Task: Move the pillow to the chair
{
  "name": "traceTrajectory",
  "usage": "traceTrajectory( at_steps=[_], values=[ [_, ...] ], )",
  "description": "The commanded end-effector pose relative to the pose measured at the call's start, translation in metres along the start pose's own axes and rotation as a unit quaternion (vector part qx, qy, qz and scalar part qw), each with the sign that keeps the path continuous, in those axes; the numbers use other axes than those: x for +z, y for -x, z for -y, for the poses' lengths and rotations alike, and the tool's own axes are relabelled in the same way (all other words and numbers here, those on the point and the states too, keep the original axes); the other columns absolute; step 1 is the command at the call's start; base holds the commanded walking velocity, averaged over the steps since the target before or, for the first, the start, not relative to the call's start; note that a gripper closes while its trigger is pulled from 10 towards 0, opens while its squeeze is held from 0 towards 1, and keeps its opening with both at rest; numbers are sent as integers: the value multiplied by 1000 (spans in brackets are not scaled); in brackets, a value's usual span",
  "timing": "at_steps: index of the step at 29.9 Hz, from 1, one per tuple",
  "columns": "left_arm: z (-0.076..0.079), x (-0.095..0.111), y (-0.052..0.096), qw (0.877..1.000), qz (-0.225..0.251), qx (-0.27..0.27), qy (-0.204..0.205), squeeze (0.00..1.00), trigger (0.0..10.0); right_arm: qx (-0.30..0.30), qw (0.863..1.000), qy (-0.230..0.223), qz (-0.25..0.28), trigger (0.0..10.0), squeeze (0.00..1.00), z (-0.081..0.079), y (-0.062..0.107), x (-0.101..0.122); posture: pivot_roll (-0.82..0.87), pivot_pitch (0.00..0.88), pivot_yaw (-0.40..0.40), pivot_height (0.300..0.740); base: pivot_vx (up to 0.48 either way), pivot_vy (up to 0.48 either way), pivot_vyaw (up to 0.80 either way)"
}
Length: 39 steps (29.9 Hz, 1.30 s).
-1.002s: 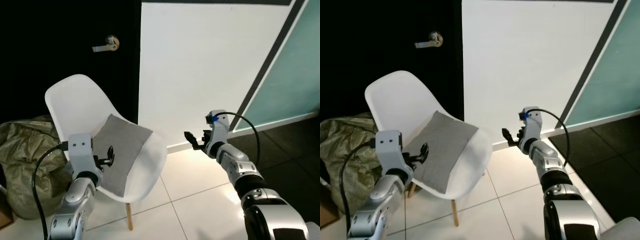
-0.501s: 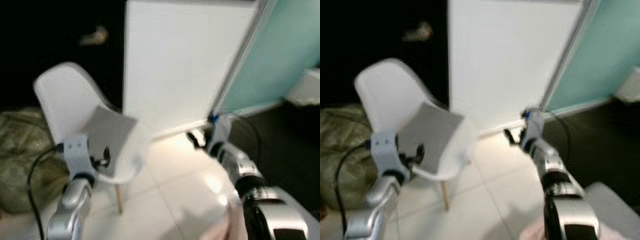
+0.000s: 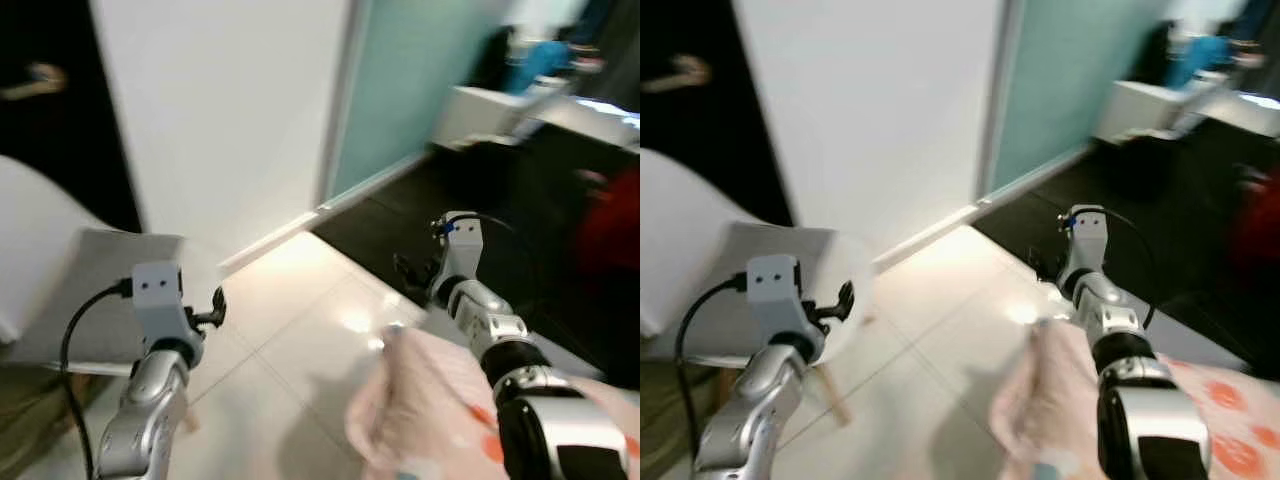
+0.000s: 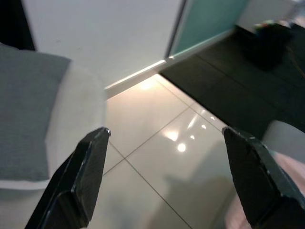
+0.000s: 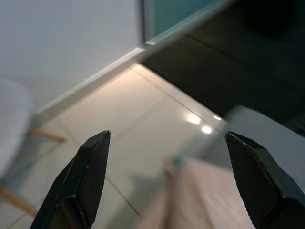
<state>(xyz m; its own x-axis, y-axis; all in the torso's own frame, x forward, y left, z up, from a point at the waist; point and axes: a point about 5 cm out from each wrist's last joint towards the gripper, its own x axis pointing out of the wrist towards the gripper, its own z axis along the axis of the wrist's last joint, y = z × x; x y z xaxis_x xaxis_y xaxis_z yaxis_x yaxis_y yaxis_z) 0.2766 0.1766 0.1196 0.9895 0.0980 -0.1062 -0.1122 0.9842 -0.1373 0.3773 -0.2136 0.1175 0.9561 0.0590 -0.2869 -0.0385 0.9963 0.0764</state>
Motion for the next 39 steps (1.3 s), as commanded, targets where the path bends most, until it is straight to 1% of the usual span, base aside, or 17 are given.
traceTrajectory(
  at_steps=[1,8,10,16,22,30,36,39],
  values=[
    [0,-3,0,1000,-7,1,1,0,10000,-6,1000,0,-11,10000,0,1,0,-3,-145,0,-94,740,-480,0,-744],
    [-2,-3,-1,1000,-6,3,2,0,10000,-9,1000,-1,-13,10000,0,0,-1,-4,-143,0,-95,740,0,0,-744],
    [-2,-2,-1,1000,-5,4,3,0,10000,-10,1000,-2,-14,10000,0,-1,-1,-4,-142,0,-97,740,-480,0,-744],
    [-5,-2,0,1000,-5,8,2,0,10000,-13,1000,-2,-15,10000,0,-2,-1,-4,-141,0,-101,740,0,0,-744],
    [-5,-2,0,1000,-5,7,3,0,10000,-16,1000,-1,-14,10000,0,-1,-1,-3,-137,0,-102,740,-196,0,-742],
    [-6,-2,3,1000,-1,5,7,0,10000,-19,1000,1,-15,10000,0,-1,-2,-3,-139,0,-102,740,0,0,-744],
    [-13,-5,6,1000,-4,10,-2,0,10000,-18,1000,-6,-22,10000,0,-4,-1,-9,-135,0,-88,740,0,0,-742],
    [-24,-8,5,999,-12,24,-18,0,10000,-13,1000,-10,-22,10000,0,-8,-2,-13,-120,0,-74,740,0,0,-742]
  ],
)
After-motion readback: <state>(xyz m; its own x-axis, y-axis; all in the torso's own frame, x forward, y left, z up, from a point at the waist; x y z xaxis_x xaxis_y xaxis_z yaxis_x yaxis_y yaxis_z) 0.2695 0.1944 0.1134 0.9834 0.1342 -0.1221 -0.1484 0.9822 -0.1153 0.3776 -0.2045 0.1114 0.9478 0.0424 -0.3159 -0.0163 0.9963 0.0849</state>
